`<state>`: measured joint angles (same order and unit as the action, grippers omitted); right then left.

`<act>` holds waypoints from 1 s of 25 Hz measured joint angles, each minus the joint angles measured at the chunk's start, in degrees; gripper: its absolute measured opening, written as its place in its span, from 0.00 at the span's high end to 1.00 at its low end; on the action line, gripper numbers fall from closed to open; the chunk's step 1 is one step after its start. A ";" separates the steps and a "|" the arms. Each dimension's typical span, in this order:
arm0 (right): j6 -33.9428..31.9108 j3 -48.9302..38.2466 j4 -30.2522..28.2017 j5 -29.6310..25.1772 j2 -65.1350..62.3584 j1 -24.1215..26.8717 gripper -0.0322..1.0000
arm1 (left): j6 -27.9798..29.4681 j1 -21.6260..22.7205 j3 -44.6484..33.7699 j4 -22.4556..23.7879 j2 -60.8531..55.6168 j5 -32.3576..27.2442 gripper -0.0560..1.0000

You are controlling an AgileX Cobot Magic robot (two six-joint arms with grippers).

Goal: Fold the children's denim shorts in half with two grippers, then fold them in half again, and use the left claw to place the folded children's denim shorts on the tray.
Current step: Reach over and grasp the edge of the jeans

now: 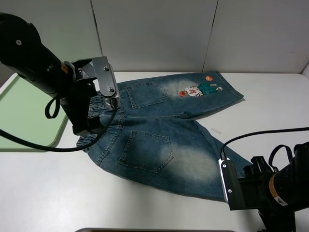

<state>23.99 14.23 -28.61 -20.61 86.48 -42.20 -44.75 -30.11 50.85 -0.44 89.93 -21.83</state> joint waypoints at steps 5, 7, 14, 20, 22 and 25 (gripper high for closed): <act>-0.08 0.00 -2.54 -0.30 0.00 0.00 0.30 | 0.00 0.00 0.00 -0.05 0.00 2.89 0.05; -0.10 0.00 -4.10 -0.43 0.00 0.00 0.30 | 0.00 0.00 0.00 -0.05 0.00 3.74 0.05; -0.10 0.00 -9.18 -0.76 0.39 0.00 0.54 | 0.00 0.00 0.00 -0.05 0.00 5.27 0.05; -0.14 0.00 -10.17 -0.67 0.48 0.00 0.73 | 0.00 0.00 0.00 -0.05 0.00 5.56 0.05; -0.14 0.00 -10.82 -0.60 0.48 0.00 0.75 | 0.00 0.00 0.00 -0.05 0.00 5.56 0.05; -0.14 0.00 -11.89 -0.71 0.48 0.00 0.83 | 0.00 0.00 0.00 -0.05 0.00 5.75 0.05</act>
<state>23.85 14.23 -40.50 -21.32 86.96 -42.20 -44.75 -30.11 50.85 -0.48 89.93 -16.07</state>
